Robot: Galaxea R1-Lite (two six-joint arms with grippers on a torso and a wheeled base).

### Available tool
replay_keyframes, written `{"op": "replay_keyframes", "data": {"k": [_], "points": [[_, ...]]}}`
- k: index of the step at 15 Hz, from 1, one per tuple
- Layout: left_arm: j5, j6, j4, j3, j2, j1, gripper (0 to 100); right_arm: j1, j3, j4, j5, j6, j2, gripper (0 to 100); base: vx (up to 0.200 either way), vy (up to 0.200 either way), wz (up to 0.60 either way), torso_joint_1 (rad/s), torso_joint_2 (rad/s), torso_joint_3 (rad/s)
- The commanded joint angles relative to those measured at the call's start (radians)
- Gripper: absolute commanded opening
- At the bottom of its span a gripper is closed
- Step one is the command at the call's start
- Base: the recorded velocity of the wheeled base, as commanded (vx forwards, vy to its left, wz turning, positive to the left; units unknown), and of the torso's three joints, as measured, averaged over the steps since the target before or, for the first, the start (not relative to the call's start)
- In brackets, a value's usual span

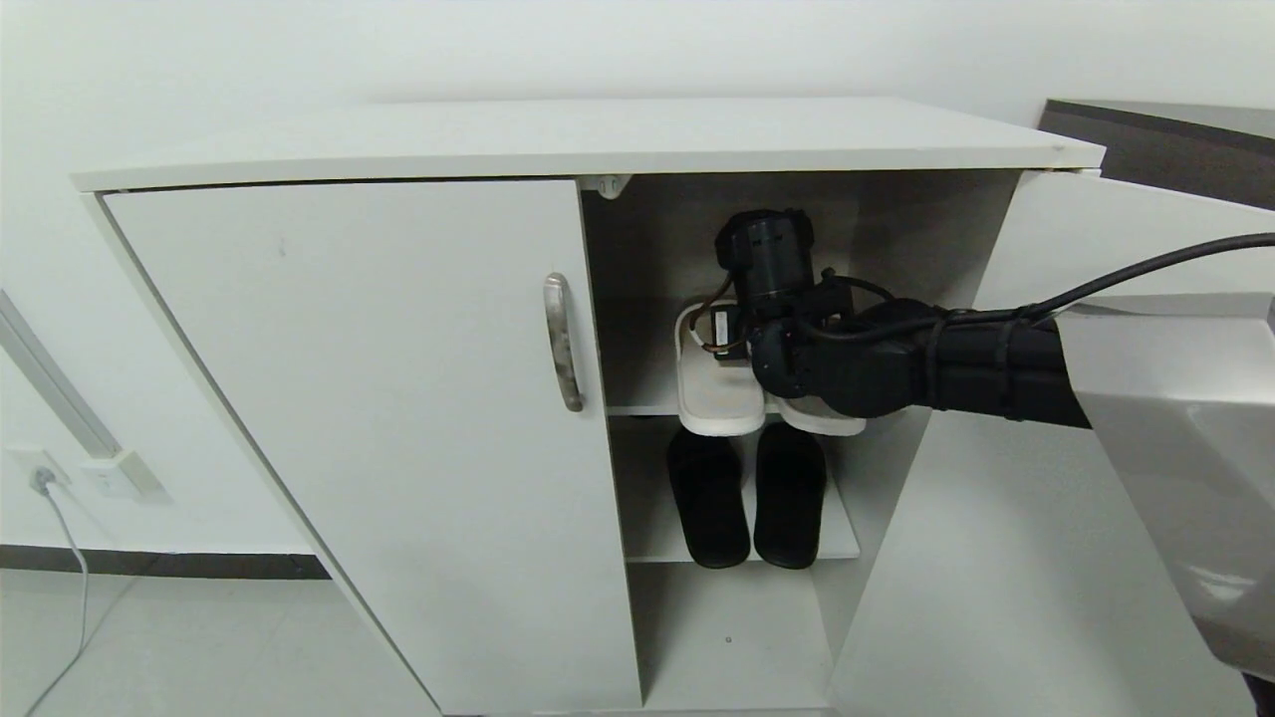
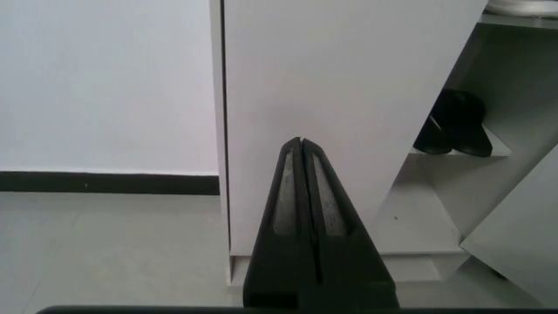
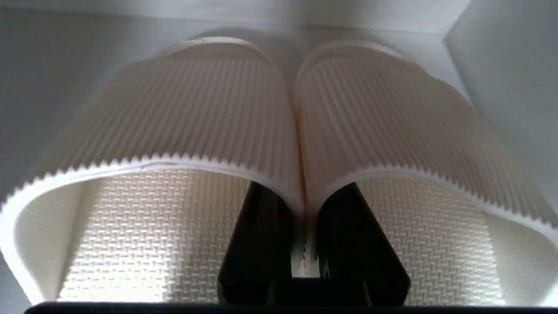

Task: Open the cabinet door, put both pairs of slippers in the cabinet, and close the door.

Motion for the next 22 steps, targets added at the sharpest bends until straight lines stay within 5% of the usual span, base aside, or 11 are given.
{"op": "replay_keyframes", "data": {"k": [1, 16, 17, 22], "points": [[0.0, 0.0, 0.0, 0.0, 0.001, 0.0, 0, -0.004, -0.001, -0.002, -0.001, 0.0, 0.007, 0, 0.0, 0.0, 0.0, 0.0, 0.0, 0.0], [0.0, 0.0, 0.0, 0.0, 0.001, 0.0, 0, -0.015, -0.001, -0.005, -0.001, 0.0, 0.004, 0, 0.0, 0.0, 0.0, 0.0, 0.0, 0.0], [0.0, 0.0, 0.0, 0.0, 0.001, 0.0, 0, -0.015, -0.001, -0.002, -0.002, 0.0, 0.003, 100, 0.0, 0.0, 0.0, 0.0, 0.0, 0.0], [0.0, 0.0, 0.0, 0.0, 0.001, 0.0, 0, 0.039, 0.083, 0.042, -0.021, 0.006, -0.125, 100, 0.0, 0.0, 0.0, 0.0, 0.0, 0.0]]}}
